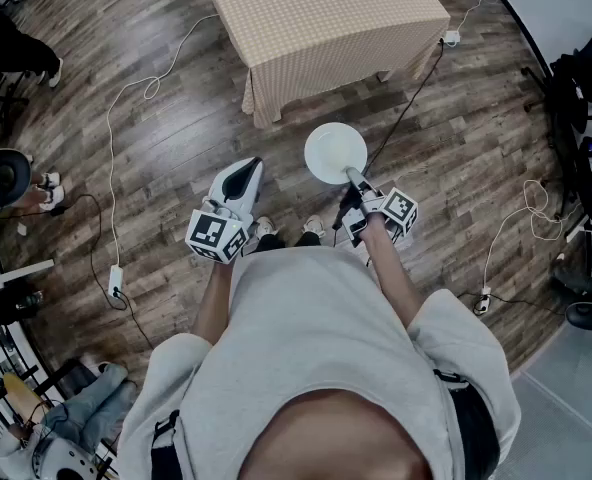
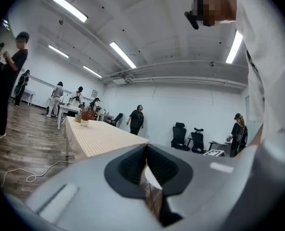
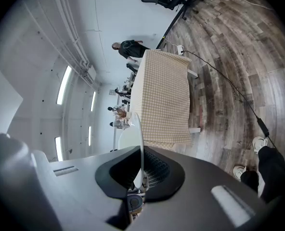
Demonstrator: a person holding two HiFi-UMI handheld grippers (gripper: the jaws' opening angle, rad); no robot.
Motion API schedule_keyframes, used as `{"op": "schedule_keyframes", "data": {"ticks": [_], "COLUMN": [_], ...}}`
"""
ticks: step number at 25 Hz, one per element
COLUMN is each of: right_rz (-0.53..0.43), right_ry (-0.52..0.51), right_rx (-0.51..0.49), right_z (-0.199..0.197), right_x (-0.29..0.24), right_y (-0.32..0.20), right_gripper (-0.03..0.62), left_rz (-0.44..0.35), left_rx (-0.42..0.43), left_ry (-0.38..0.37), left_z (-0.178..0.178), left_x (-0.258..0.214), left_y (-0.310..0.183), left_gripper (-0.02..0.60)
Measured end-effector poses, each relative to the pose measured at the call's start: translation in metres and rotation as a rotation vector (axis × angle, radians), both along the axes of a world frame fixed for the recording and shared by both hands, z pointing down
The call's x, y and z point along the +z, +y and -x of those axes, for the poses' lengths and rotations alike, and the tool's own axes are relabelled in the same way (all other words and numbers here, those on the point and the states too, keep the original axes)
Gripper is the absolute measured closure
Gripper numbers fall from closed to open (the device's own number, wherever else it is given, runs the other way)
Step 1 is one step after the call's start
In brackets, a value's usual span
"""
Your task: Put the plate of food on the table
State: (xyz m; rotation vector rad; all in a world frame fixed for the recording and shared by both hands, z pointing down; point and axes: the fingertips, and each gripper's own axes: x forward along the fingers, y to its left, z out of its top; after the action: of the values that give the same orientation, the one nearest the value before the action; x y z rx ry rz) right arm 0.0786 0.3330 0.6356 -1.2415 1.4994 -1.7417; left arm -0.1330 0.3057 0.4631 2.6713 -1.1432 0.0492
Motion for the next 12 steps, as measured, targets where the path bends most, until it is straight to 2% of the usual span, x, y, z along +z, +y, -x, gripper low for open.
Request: {"op": "schedule_keyframes", "data": {"ticks": [6,10,12], "right_rz": [-0.014,0.011,-0.011], "right_ry": [0.002,0.016,0.001], "right_rx": [-0.005,-0.015,-0.014], "right_z": [-0.0016,-0.0041,-0.0082], "right_x": [0.0005,0.0022,0.0014], "right_y": [-0.0033,-0.0003,-0.0021], "right_gripper": [0.586,0.586,0.582], "left_rz": [-0.008,-0.007,-0.005], "left_rx": [-0.002,-0.008,-0.01], "left_ry": [0.001,0.001,-0.001], "left_z": [-0.0018,-0.004,-0.008], "left_x": [-0.001,-0.0003,0.0017], "left_y": [-0.0006,0.0019,0.003], "left_gripper": [0.572,0.572,0.572]}}
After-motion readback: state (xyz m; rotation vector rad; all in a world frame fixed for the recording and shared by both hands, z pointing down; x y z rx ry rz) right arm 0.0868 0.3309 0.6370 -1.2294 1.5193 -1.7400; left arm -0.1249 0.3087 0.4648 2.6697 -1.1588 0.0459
